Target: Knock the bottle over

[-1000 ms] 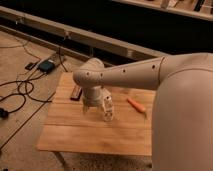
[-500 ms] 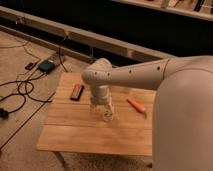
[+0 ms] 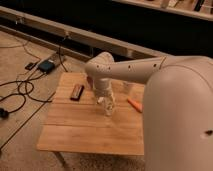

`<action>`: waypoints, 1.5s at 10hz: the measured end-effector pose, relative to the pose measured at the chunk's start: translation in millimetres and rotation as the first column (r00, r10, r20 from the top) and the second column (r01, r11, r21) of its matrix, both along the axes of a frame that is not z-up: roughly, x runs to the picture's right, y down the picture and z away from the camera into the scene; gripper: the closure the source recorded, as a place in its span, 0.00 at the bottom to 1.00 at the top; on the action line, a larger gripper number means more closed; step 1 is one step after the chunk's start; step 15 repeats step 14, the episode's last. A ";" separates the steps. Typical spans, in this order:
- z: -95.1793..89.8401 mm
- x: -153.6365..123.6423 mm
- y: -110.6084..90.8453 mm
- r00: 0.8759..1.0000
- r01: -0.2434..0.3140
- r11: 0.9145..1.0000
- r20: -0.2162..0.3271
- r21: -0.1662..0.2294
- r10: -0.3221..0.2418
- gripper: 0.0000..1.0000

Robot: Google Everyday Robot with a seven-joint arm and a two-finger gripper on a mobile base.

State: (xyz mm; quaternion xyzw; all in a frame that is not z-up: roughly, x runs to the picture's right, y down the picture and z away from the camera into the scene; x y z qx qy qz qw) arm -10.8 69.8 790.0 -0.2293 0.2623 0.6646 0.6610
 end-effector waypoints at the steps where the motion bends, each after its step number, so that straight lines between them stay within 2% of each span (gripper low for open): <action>1: 2.7 -1.2 -7.7 1.000 0.006 1.000 0.000 0.005 -0.006 0.35; 3: 4.3 -1.7 -22.7 1.000 0.012 1.000 -0.003 0.016 -0.012 0.35; 7: 3.8 -3.9 -35.5 1.000 0.017 1.000 0.000 0.027 -0.017 0.35; 10: -5.2 -7.4 -38.9 1.000 -0.003 0.999 0.024 0.035 0.002 0.35; 15: -4.7 -10.1 -39.1 1.000 -0.001 0.999 0.027 0.037 0.000 0.35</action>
